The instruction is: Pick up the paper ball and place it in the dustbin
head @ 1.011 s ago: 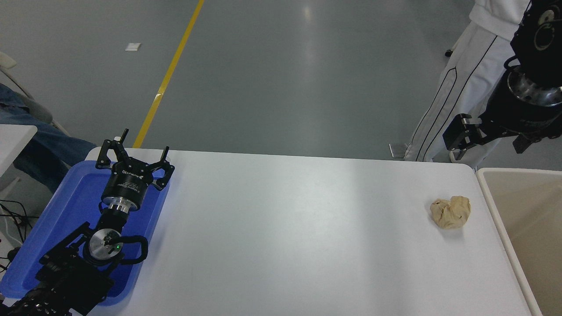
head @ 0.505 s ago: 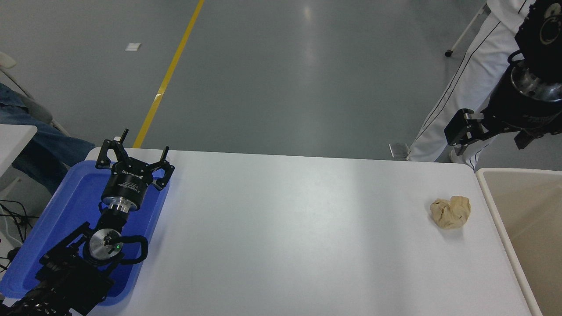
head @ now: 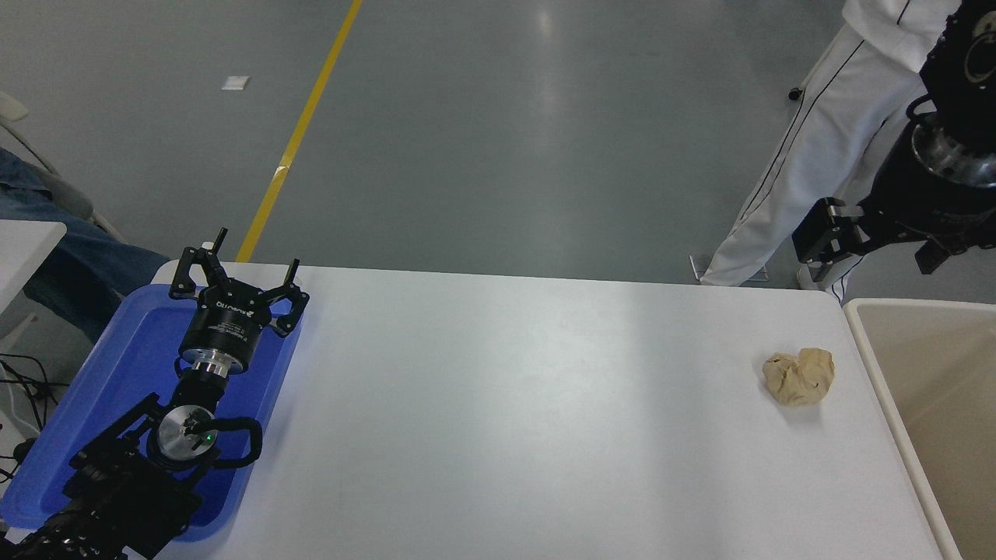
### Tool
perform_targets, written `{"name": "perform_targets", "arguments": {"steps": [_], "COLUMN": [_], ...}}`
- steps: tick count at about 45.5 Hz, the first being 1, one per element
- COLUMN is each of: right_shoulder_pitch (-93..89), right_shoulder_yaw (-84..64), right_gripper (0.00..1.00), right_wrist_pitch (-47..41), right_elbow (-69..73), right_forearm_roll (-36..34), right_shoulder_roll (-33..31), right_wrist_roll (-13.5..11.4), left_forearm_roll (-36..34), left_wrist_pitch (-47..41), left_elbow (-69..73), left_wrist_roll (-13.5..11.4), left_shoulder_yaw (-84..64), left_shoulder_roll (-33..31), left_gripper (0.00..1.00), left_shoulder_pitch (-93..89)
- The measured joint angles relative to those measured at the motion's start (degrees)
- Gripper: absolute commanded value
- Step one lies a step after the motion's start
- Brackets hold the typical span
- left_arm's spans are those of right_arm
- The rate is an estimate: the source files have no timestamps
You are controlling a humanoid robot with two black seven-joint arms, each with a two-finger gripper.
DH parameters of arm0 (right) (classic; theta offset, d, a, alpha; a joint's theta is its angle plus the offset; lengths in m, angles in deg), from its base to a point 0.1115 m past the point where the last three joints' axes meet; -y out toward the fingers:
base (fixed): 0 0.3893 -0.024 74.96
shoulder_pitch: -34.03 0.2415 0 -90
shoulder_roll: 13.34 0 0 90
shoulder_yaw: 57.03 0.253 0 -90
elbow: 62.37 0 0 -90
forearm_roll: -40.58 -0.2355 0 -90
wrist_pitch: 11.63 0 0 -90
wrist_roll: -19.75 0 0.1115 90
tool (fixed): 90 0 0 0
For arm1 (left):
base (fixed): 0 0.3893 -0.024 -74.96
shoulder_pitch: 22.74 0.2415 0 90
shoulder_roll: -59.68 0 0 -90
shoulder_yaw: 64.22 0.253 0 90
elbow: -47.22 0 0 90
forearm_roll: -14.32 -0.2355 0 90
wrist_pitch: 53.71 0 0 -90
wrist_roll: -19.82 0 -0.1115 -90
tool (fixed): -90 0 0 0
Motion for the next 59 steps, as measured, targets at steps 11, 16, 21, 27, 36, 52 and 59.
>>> {"name": "perform_targets", "arguments": {"steps": [11,16,21,27,36,52,59], "right_shoulder_pitch": [-2.69,-4.13,-6.27,-10.02,-15.53,-27.78,-33.14], "right_shoulder_yaw": [0.28,0.31,0.33,0.33,0.85,3.73,4.23], "right_gripper": [0.99,0.99,0.99,0.99,1.00,1.00,1.00], "right_wrist_pitch": [0.00,1.28,4.55,11.41,21.65,29.01,30.07], "right_elbow": [0.01,0.07,0.07,-0.33,-2.55,-11.95,-16.25], "right_forearm_roll": [0.20,0.25,0.71,1.83,2.52,2.12,2.18], "right_shoulder_roll": [-0.65,-0.75,-0.86,-1.05,-1.24,-1.79,-1.86], "right_wrist_roll": [0.00,0.00,0.00,0.00,0.00,-0.08,-0.10], "left_forearm_roll": [0.00,0.00,0.01,0.00,0.00,0.00,0.01], "left_wrist_pitch": [0.00,0.00,0.00,0.00,0.00,0.00,0.00], "left_elbow": [0.00,0.00,0.00,0.00,0.01,0.03,0.00], "left_wrist_roll": [0.01,0.04,0.04,0.04,0.01,-0.02,-0.02], "left_shoulder_yaw": [0.05,0.06,0.06,0.06,0.05,0.03,0.01], "left_shoulder_roll": [0.00,0.00,0.00,0.00,0.00,0.00,0.00], "left_gripper": [1.00,1.00,1.00,1.00,1.00,1.00,1.00], "left_shoulder_pitch": [0.00,0.00,0.00,0.00,0.00,0.00,0.00]}}
